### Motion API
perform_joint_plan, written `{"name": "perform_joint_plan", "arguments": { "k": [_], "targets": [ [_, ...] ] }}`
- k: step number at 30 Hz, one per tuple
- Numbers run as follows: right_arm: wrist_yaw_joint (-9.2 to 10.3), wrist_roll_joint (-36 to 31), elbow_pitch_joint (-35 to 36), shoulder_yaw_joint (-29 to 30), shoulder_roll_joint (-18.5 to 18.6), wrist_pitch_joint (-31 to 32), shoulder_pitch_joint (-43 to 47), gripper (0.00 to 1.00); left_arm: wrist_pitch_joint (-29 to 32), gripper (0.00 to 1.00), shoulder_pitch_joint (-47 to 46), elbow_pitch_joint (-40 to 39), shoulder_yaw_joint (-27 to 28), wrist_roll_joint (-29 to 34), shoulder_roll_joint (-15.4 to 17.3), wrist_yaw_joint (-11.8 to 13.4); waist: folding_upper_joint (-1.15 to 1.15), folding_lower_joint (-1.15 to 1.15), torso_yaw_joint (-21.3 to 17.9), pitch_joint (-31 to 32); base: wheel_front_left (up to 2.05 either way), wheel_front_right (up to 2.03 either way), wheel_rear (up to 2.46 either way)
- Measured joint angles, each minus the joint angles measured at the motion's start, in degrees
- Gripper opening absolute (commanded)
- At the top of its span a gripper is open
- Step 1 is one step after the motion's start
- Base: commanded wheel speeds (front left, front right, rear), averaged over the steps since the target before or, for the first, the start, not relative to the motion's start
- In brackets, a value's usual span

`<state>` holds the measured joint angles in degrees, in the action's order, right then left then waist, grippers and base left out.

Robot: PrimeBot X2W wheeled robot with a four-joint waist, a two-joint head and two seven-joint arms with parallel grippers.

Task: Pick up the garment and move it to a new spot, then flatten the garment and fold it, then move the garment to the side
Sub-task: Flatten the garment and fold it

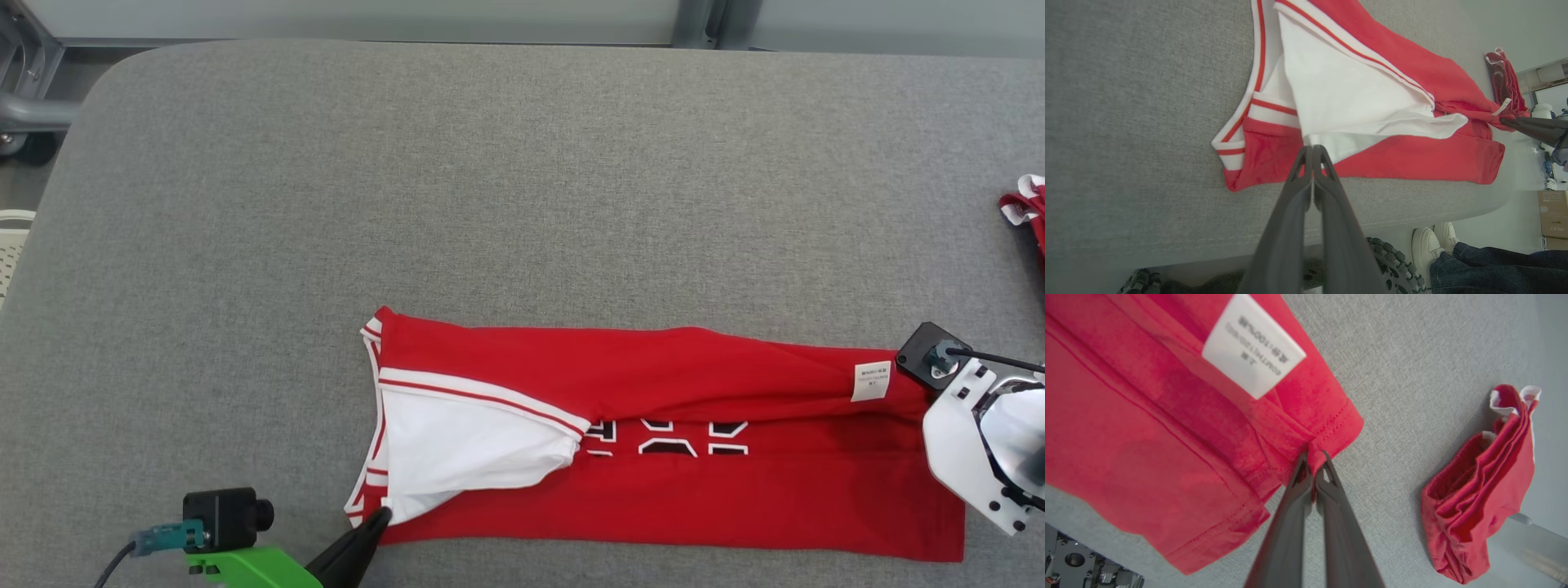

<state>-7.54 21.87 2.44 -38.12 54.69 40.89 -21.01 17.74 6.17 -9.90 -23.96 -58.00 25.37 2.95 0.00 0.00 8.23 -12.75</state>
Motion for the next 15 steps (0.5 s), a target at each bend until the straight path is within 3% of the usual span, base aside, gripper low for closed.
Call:
{"name": "perform_joint_plan", "arguments": {
  "k": [2, 3, 4, 5, 6, 11, 15],
  "targets": [
    [0.00, 0.38, -0.49, -0.30, -0.03, -0.05, -0.19, 0.03, 0.44, 0.00, 0.26, 0.32, -0.40, 0.02, 0.02, 0.10, 0.00, 0.00, 0.05, -0.02, 0.00, 0.00, 0.00],
    [0.00, 0.76, -0.82, -0.30, -0.11, -0.04, -0.19, 0.42, 0.85, 0.00, 0.28, 0.48, -0.68, 0.02, 0.07, 0.10, 0.00, 0.00, 0.07, -0.01, 0.00, 0.00, 0.00],
    [0.00, 0.91, -1.03, -0.32, -0.15, -0.08, -0.20, 1.00, 0.85, 0.02, 0.27, 0.65, -0.84, 0.21, 0.09, 0.11, 0.00, 0.00, 0.12, 0.01, 0.00, 0.00, 0.00],
    [0.01, 1.31, -1.33, -0.18, -0.27, -0.22, -0.22, 1.00, 0.45, 0.62, 0.18, 0.82, -0.90, 1.10, 0.21, 0.31, 0.00, 0.00, 0.18, 0.02, 0.00, 0.00, 0.00],
    [0.01, 1.42, -1.51, -0.09, -0.40, -0.22, -0.24, 1.00, 0.43, 1.00, 0.08, 1.13, -1.14, 1.71, 0.48, 0.51, 0.00, 0.00, 0.22, 0.07, 0.00, 0.00, 0.00],
    [0.00, 3.50, -0.83, 2.99, -1.04, -0.13, 1.10, 1.00, -1.44, 1.00, -0.59, 2.59, -1.85, 5.90, 1.37, 1.12, 0.00, 0.00, 0.35, 0.64, 0.00, 0.00, 0.00],
    [0.01, 3.60, 0.81, 9.61, -2.04, -1.40, 4.28, 1.00, -5.26, 1.00, -1.83, 3.39, -1.54, 9.42, 1.70, 1.15, 0.00, 0.00, 0.46, 1.44, 0.00, 0.00, 0.00]
  ]
}}
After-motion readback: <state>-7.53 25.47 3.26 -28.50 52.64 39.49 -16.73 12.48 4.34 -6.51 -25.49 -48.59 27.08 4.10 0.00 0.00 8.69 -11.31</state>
